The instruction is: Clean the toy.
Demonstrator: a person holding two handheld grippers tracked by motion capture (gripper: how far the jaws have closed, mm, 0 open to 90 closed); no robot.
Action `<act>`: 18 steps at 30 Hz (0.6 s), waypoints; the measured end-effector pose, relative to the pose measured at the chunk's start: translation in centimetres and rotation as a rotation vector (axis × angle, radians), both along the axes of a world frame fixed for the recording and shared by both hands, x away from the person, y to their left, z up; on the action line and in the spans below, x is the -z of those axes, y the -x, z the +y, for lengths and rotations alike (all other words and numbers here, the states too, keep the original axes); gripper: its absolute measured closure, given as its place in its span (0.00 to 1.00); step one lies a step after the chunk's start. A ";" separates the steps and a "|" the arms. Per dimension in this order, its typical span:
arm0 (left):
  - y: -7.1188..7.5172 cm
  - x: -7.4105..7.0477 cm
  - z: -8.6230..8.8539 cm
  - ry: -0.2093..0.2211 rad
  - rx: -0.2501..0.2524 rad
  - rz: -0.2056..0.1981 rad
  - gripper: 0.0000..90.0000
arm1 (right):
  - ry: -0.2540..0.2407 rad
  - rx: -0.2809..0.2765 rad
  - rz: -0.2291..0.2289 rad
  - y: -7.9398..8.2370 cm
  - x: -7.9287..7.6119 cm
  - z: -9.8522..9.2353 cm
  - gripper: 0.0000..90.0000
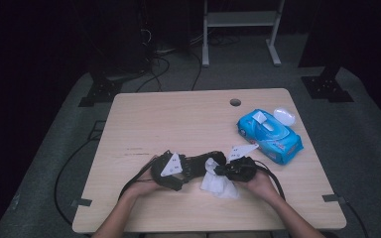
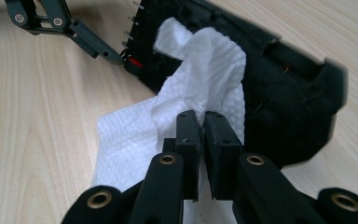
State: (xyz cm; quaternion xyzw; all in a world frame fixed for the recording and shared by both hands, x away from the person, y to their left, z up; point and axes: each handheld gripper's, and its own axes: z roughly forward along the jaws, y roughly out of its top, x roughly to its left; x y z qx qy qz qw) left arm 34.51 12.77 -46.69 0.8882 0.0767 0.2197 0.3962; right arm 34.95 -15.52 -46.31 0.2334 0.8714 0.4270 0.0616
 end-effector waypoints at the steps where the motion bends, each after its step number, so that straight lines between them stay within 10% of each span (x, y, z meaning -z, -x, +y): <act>1: -0.1 0.0 0.0 0.005 -0.001 0.010 0.24 | 0.002 0.001 -0.001 0.0 0.0 -0.1 0.93; 18: 0.1 0.0 -0.1 -0.010 0.008 -0.023 0.24 | -0.028 0.056 -0.055 -1.8 -3.1 -1.7 0.93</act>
